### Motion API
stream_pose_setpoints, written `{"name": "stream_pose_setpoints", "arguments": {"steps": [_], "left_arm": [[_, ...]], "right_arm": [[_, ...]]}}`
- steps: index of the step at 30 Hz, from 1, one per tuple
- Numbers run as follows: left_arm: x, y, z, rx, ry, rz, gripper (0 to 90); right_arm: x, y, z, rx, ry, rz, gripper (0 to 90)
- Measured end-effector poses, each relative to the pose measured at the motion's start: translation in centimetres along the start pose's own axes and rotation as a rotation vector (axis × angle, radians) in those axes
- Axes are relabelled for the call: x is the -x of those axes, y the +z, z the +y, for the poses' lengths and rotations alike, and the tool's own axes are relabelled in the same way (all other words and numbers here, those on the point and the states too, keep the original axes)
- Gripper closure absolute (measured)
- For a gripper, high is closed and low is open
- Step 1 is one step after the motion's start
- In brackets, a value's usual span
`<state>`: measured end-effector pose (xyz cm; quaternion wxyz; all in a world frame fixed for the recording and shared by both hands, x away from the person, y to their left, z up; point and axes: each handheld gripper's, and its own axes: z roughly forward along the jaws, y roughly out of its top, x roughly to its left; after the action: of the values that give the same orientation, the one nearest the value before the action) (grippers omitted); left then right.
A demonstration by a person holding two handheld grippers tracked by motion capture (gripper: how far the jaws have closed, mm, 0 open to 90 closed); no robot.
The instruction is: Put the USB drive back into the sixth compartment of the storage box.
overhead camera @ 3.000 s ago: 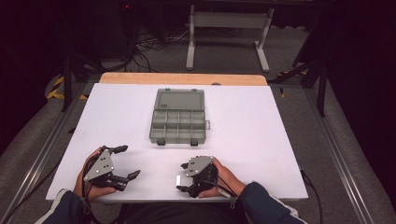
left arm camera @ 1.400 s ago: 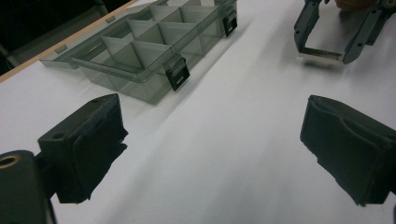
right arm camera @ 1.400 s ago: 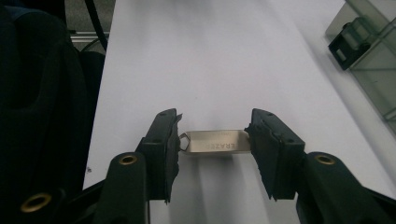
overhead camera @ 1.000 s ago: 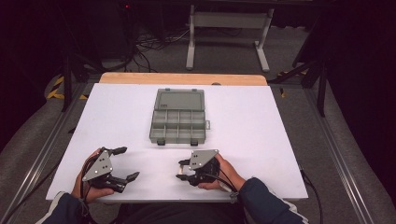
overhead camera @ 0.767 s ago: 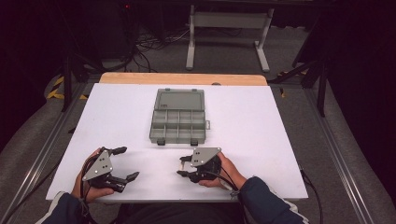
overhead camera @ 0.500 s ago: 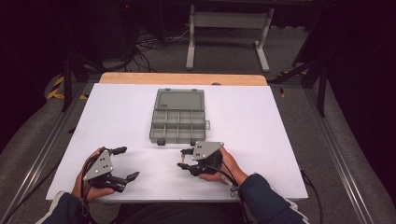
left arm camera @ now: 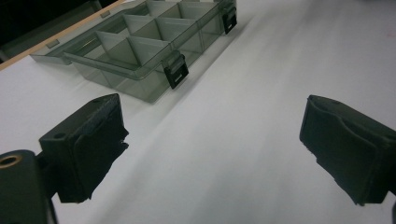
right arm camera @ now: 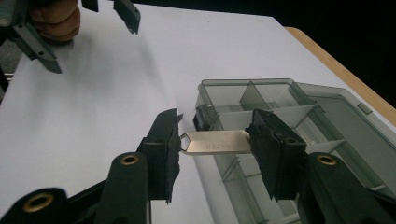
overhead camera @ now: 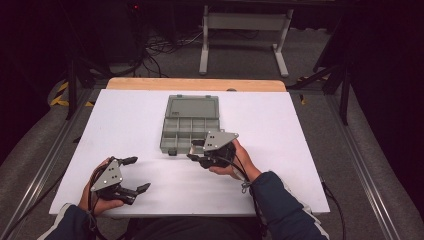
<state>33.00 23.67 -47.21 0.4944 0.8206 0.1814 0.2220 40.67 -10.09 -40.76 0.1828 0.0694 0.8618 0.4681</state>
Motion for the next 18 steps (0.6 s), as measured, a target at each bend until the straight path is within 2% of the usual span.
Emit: {"name": "stream_pose_setpoints", "arguments": {"steps": [18], "left_arm": [[0.1, -0.3, -0.1, -0.004, -0.001, 0.005, 7.8]], "right_arm": [[2.7, 2.9, 0.9, -0.021, 0.047, -0.02, 53.5]]}}
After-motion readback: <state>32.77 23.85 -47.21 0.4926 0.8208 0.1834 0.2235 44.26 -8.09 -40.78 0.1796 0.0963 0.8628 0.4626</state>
